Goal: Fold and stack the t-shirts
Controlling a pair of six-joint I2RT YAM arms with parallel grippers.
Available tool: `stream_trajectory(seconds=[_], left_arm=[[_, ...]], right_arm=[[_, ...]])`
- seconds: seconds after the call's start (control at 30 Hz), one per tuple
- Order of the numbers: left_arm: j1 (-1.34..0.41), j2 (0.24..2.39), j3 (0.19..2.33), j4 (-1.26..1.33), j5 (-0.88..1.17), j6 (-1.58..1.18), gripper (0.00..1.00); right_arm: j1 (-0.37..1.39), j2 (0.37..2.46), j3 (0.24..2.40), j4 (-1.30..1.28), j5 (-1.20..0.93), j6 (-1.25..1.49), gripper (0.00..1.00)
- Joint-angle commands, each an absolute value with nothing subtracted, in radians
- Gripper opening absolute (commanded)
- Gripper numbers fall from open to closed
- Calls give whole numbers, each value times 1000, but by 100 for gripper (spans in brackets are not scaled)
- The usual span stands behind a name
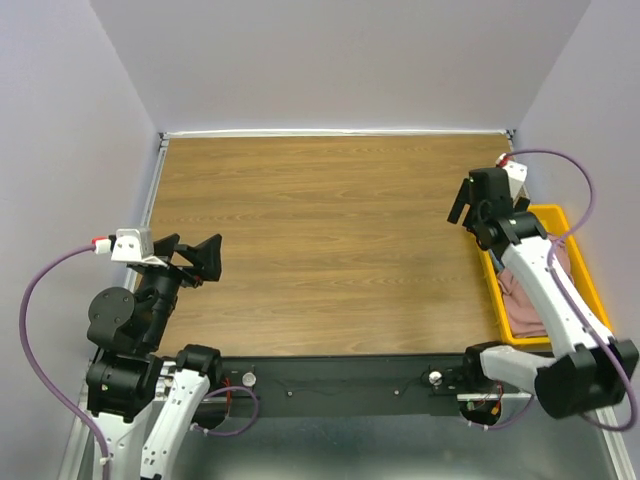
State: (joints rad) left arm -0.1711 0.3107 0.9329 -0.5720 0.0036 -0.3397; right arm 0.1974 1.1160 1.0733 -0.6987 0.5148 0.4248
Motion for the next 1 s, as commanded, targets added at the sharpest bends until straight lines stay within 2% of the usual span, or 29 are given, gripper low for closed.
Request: stream_trajectory(seconds=[0.0, 0.3, 0.5, 0.73, 0.97], left_arm=[[-219, 293, 928, -594, 55, -371, 99], [-353, 304, 945, -623, 100, -391, 99], [-420, 340, 971, -638, 78, -374, 99], [-456, 403, 1003, -667, 64, -364, 99], [-459, 425, 991, -672, 81, -397, 99]], right_arm=[[146, 1236, 1104, -727, 709, 488, 100], [-139, 1374, 1104, -716, 759, 505, 98], [-270, 1428, 1063, -651, 657, 560, 93], [-304, 1437, 999, -523, 479, 603, 83], [-304, 1454, 962, -469, 377, 528, 80]])
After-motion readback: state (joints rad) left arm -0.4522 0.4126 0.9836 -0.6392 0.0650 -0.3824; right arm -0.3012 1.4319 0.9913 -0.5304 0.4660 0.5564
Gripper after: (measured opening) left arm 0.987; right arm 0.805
